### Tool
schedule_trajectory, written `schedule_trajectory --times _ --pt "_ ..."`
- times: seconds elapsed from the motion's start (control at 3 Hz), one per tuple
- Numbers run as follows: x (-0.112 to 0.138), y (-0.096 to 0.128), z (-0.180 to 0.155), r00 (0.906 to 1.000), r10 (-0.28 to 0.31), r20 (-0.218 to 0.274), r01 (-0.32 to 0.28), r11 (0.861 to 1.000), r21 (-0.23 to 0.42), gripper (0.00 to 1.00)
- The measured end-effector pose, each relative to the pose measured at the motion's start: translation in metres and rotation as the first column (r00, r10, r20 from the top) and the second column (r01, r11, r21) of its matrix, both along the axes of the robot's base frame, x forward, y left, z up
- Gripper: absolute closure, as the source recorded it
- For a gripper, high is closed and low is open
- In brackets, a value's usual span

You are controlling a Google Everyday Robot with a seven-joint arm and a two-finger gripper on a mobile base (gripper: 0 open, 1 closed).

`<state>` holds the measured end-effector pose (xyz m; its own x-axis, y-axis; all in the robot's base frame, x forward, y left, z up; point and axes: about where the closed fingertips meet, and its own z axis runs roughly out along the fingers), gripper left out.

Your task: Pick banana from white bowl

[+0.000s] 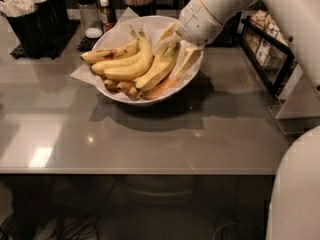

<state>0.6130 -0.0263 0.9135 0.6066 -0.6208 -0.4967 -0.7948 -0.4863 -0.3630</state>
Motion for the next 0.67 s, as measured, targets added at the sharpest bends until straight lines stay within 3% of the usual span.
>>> schedule_trajectory --times 0.67 --pt "0.0056 0.0091 -0.0053 0.9997 0.023 -0.004 -0.023 1.0 0.012 0.4"
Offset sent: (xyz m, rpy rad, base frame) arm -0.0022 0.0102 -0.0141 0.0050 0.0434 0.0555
